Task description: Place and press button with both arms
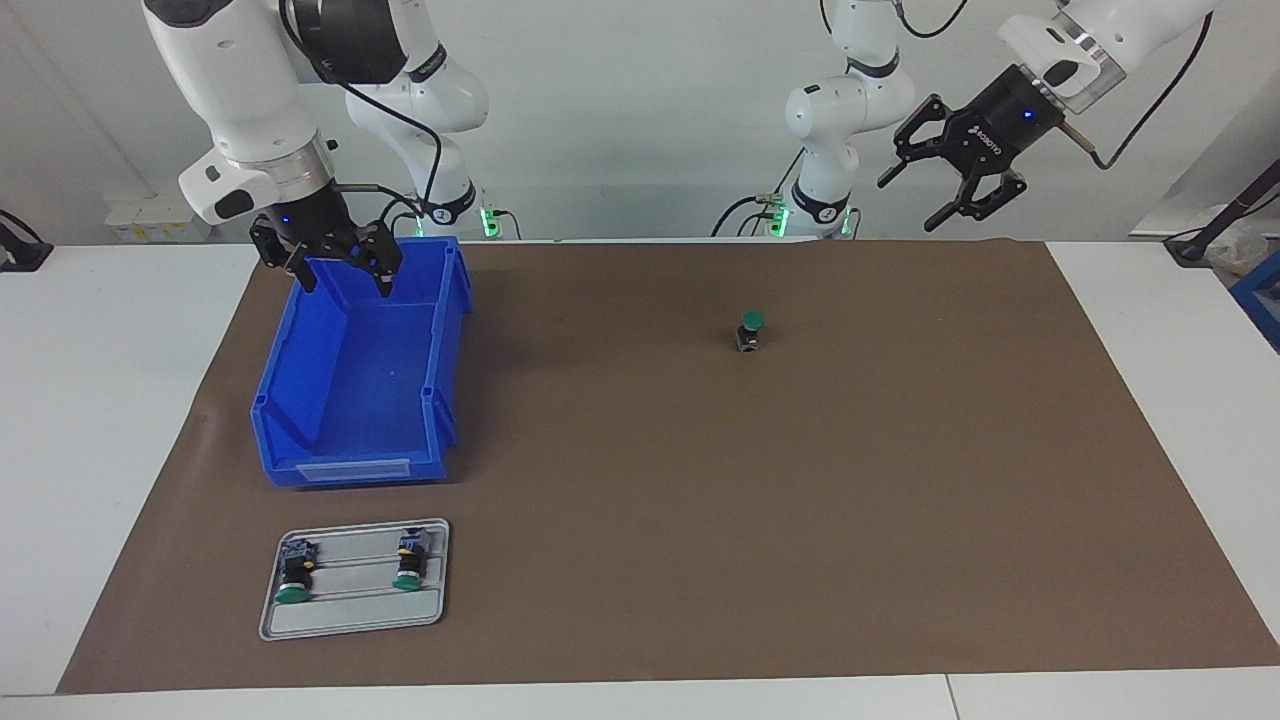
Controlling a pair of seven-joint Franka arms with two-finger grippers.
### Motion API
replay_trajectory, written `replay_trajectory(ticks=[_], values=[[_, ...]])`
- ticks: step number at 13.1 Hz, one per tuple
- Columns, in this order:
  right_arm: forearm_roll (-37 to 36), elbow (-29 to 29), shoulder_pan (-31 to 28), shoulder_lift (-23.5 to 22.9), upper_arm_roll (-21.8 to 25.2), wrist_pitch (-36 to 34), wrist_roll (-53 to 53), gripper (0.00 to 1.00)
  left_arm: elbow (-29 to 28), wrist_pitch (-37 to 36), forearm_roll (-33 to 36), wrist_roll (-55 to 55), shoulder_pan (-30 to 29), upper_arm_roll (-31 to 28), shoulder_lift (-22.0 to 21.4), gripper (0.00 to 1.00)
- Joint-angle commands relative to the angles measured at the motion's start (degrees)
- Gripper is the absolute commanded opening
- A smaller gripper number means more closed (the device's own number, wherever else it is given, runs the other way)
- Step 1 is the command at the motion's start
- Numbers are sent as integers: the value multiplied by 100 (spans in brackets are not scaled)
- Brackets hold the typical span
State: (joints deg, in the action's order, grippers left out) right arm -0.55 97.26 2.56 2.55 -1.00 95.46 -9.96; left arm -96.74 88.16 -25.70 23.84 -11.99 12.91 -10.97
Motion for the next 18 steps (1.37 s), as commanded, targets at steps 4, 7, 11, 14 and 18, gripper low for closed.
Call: replay_trajectory(ticks=[4,7,11,14,18], values=[[134,21,-53,35,-32,16,-85,100,287,148,1813,-1609,83,230,244,93],[134,21,-53,35,-32,16,-85,100,479,455,2271,-2109,92,238,647,95],[134,21,-53,35,-32,16,-85,100,1411,501,2385,-2656,188,221,1832,95],[134,21,-53,35,-32,16,-85,100,1438,667,3158,-2718,513,203,2282,96],[134,21,-53,35,-41,16,-85,100,1254,756,3159,-2815,451,168,2204,98]])
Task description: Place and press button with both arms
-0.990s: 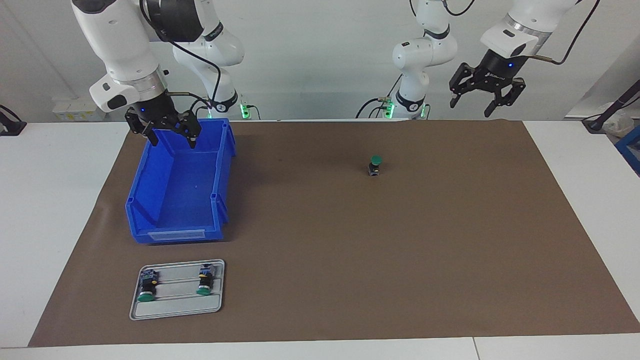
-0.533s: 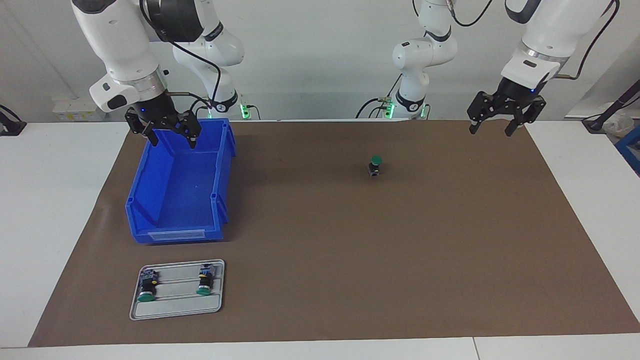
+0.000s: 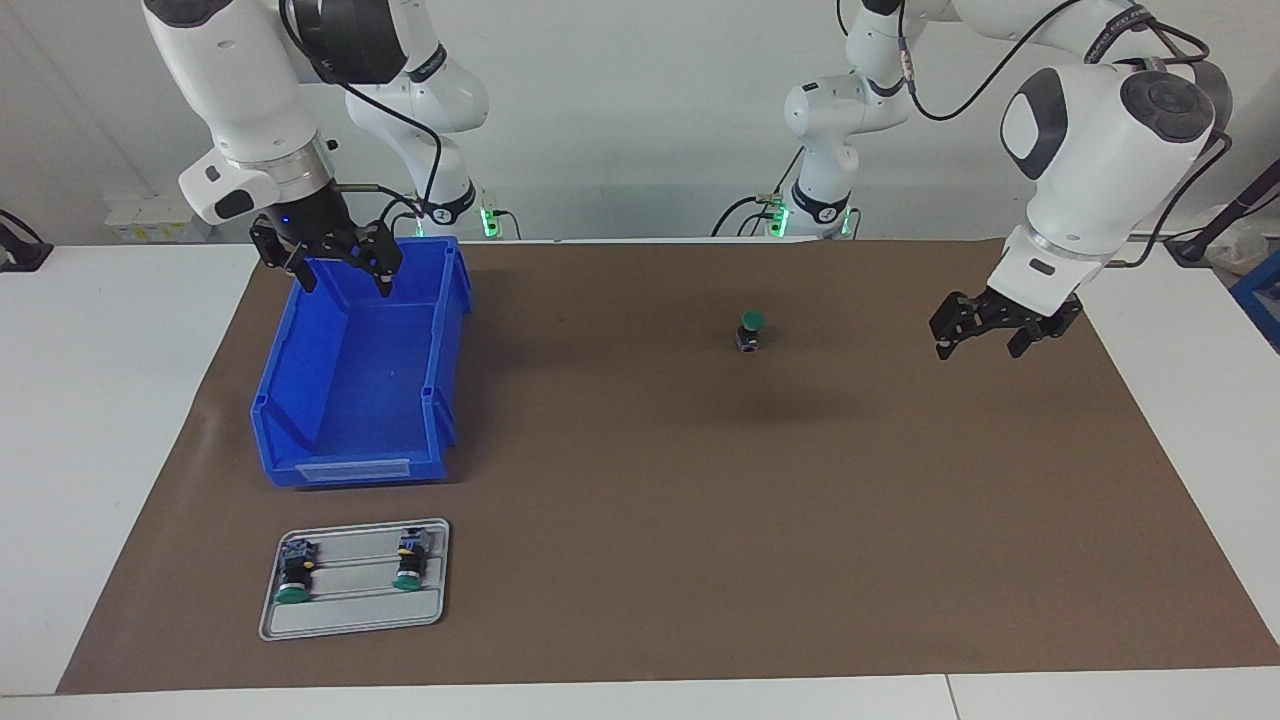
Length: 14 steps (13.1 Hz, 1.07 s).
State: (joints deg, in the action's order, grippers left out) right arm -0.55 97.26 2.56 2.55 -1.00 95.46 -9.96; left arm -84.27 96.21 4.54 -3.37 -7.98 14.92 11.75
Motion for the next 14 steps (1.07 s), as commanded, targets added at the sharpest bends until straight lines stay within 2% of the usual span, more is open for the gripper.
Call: replay_trajectory(ticks=[1,2,3,6,10,13,14], values=[[134,21,-54,35,-41,16,-85,100,-1,-85,144,-163,33,-24,-85,100],[134,21,-54,35,-32,16,-85,100,-27,-85,135,-173,129,-76,-120,100],[134,21,-54,35,-32,16,-85,100,-45,-120,118,-190,356,-364,-199,100],[134,21,-54,35,-32,16,-85,100,-89,-111,56,-191,1331,-1532,-488,100],[134,21,-54,35,-32,16,-85,100,-870,-41,-269,-129,1360,-1694,-1139,100],[134,21,-54,35,-32,16,-85,100,-941,3,-278,-173,1404,-1606,-1140,100],[134,21,-54,35,-32,16,-85,100,-1081,29,-287,-243,1534,-1571,-1175,85]])
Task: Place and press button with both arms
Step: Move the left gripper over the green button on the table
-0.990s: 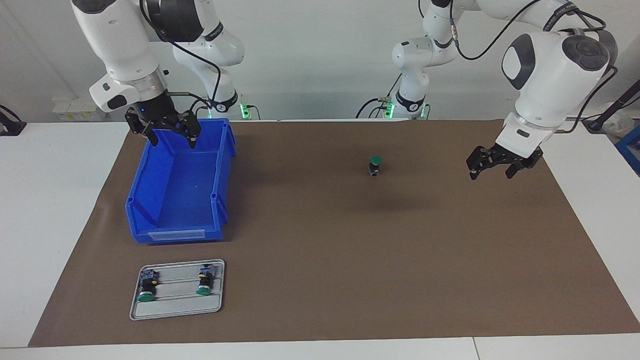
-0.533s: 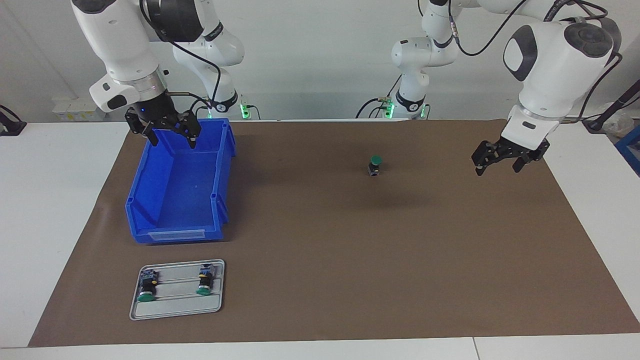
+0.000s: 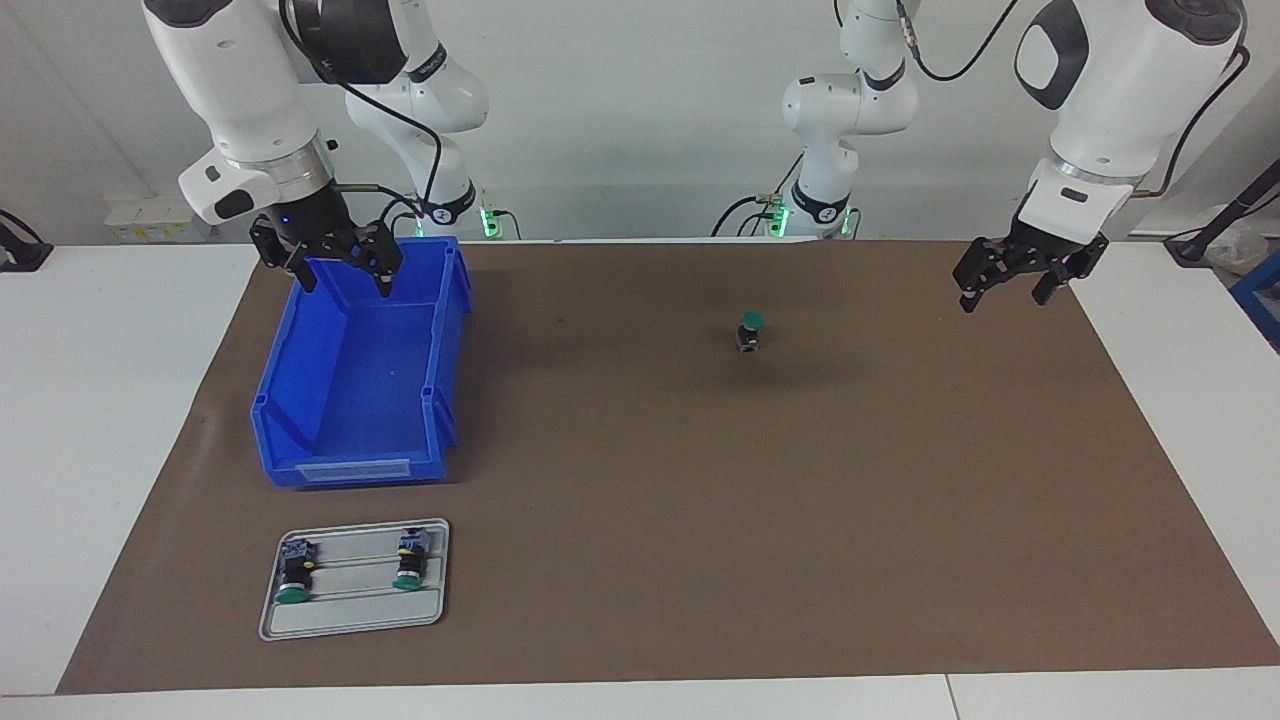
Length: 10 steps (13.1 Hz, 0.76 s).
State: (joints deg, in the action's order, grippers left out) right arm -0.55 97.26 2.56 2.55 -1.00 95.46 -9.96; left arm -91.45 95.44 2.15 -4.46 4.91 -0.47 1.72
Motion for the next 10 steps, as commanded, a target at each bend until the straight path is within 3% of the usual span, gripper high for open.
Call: replay_trajectory(ticks=[1,3,4,6,10], values=[[134,21,-53,35,-41,16,-85,100,-608,106,-48,-352,360,-32,-311,63],[134,21,-53,35,-41,16,-85,100,-1319,254,-48,-599,614,-14,-645,16],[134,21,-53,35,-32,16,-85,100,-1679,473,-56,-757,816,-14,-812,4],[134,21,-53,35,-32,16,-85,100,-2374,1052,-57,-1370,1229,-14,-1024,0],[134,21,-53,35,-32,16,-85,100,-3386,2738,-65,-2663,2117,-14,-805,0]])
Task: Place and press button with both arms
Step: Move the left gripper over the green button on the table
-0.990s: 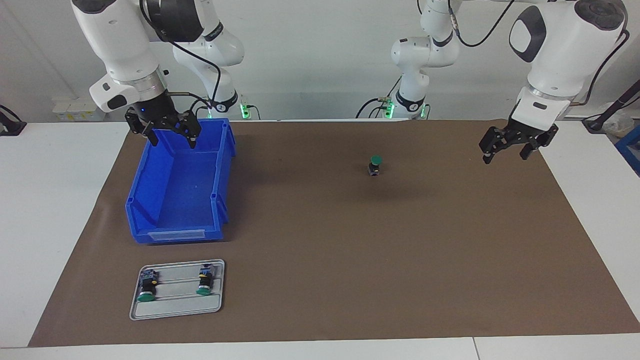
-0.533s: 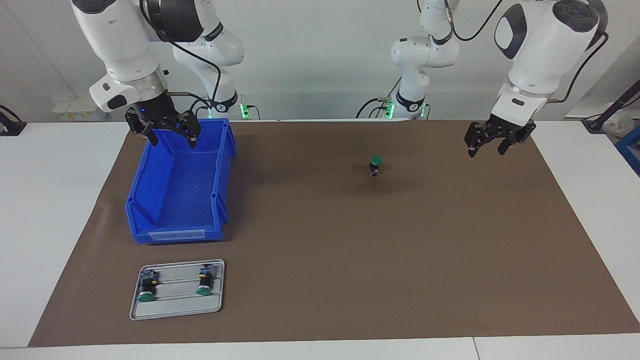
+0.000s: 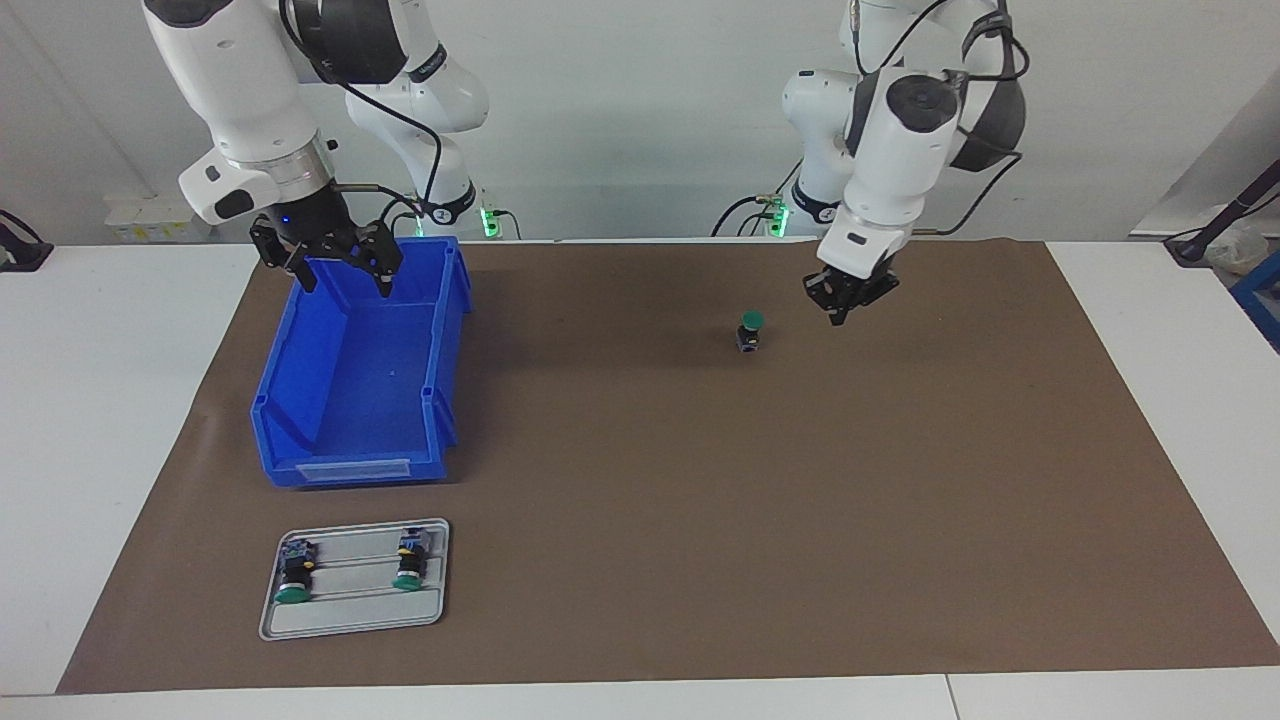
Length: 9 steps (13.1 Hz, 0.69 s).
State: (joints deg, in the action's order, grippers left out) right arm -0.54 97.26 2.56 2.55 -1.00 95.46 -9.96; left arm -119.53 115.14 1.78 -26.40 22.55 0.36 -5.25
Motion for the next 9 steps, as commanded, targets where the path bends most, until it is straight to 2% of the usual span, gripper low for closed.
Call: replay_trajectory(ticks=[1,4,9], values=[[134,21,-53,35,-32,16,-85,100,-780,1008,-38,-602,442,-97,-108,0],[134,21,-53,35,-32,16,-85,100,-1369,1290,-82,-639,838,-88,-222,0],[134,21,-53,35,-32,16,-85,100,-1775,1353,-222,-639,1137,-88,-450,0]])
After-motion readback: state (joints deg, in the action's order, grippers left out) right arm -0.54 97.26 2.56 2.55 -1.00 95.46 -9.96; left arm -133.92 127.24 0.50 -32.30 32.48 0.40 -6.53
